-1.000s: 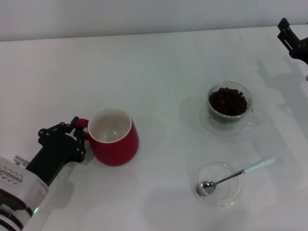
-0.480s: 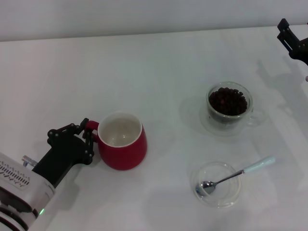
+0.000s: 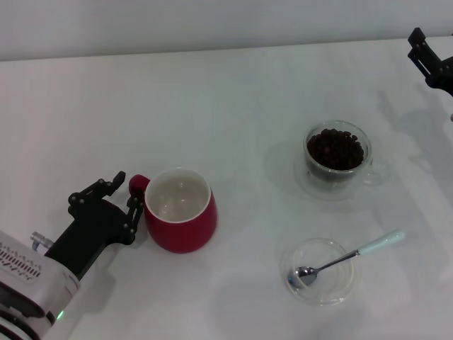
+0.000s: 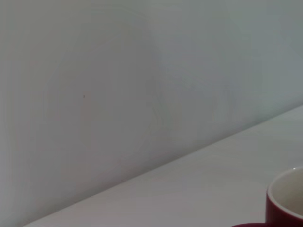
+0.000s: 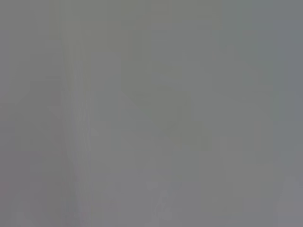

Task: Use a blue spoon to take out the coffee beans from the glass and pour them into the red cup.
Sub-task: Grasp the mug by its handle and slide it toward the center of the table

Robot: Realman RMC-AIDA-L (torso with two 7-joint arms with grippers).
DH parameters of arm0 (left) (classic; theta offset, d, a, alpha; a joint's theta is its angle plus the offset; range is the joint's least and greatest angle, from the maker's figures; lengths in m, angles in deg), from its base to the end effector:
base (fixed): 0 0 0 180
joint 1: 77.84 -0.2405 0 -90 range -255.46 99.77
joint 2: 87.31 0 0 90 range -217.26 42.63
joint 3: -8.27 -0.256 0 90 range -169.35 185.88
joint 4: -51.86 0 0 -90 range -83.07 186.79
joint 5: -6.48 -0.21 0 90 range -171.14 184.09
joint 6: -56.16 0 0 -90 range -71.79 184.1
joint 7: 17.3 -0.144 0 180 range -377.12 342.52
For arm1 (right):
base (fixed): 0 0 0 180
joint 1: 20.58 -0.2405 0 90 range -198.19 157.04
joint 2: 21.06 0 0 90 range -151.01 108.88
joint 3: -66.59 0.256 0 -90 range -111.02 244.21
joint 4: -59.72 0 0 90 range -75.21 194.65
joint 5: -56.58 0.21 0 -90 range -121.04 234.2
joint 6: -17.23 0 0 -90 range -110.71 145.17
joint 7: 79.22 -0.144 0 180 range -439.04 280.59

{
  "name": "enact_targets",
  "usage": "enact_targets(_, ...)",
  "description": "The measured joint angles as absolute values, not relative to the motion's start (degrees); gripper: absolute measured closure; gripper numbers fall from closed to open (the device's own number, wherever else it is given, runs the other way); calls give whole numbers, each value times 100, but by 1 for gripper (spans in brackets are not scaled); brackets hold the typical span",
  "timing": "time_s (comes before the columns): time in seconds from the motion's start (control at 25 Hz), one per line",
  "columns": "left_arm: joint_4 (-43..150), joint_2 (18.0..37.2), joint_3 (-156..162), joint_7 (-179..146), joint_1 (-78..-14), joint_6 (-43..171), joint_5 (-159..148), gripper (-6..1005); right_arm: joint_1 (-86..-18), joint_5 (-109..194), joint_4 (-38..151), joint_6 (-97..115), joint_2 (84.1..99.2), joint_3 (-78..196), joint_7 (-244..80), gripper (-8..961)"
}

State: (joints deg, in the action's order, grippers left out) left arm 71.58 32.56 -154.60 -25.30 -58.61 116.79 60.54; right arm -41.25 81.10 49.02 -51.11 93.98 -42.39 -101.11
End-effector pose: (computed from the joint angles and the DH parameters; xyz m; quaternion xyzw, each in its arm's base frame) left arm -0.2980 0.2580 -0.1162 -0.8557 -0.1329 -0.2113 0.4532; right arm 0.3535 0.3230 0.0302 -0.6636 0.2655 0.3491 0.6061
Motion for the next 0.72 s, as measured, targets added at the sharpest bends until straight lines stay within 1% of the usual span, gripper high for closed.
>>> enact_targets(0.44,7149,3245,-15456,-2527,-6094,12020,6052,543,-4087,8110,4879,-5151,9398,-4327,-10121,84)
enact_targets(0.68,7117,3231,-15460,-2530,-6450,12363,6053,423,-4087,8110,4863,-5152,9398,-4386,-10150,84)
enact_targets(0.72,7116,3230,-15459,-2530,-6505,12419,6053,423,-4088,8110,4863,-5153,9398,-4388,-10168,84)
